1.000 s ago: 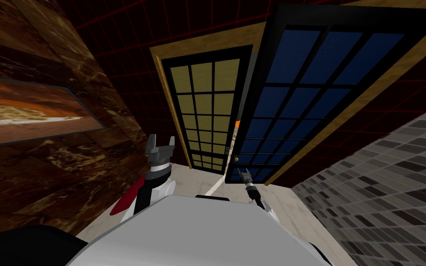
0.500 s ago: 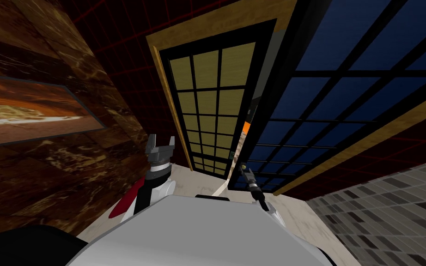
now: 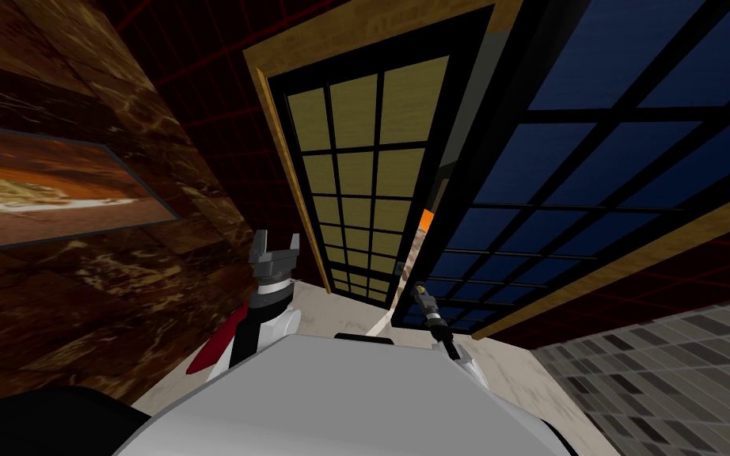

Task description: Pull the door open

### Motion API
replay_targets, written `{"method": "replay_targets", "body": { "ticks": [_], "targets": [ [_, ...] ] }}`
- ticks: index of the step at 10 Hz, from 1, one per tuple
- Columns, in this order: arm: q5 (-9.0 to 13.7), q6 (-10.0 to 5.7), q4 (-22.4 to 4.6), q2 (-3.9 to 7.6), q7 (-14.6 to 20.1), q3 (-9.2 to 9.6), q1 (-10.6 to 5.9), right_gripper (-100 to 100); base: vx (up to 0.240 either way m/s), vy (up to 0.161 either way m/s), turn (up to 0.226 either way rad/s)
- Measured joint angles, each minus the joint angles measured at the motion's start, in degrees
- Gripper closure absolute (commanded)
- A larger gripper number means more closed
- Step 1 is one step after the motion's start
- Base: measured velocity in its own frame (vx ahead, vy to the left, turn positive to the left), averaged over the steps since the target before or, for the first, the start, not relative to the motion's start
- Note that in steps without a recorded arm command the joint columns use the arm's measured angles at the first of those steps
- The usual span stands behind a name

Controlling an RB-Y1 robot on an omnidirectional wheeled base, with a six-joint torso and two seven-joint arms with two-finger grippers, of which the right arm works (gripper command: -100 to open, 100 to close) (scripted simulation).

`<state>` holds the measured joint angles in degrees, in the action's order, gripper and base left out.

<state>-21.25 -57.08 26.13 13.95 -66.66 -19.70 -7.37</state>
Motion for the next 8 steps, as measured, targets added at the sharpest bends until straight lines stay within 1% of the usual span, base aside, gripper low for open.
{"method": "replay_targets", "body": {
  "ticks": [3, 4, 5, 6, 7, 8],
  "targets": [
    [-0.04, 0.01, -0.05, -0.05, 0.01, 0.05, 0.07, 100, -0.011, -0.002, 0.008],
    [0.27, 0.01, -0.07, 0.02, 1.0, 0.2, 0.12, 100, -0.065, -0.019, 0.024],
    [0.52, 0.23, 0.47, 0.0, 2.32, 0.41, 0.42, 100, -0.069, -0.021, 0.016],
    [0.74, 0.26, 0.31, 0.03, 3.35, 0.56, 0.41, 100, -0.07, -0.021, 0.02],
    [1.09, -0.05, -0.46, 0.1, 4.34, 0.68, 0.2, 100, -0.069, -0.018, 0.025],
    [1.38, 0.17, 0.13, 0.01, 5.77, 0.96, 0.71, 100, -0.068, -0.016, 0.022]
  ]
}}
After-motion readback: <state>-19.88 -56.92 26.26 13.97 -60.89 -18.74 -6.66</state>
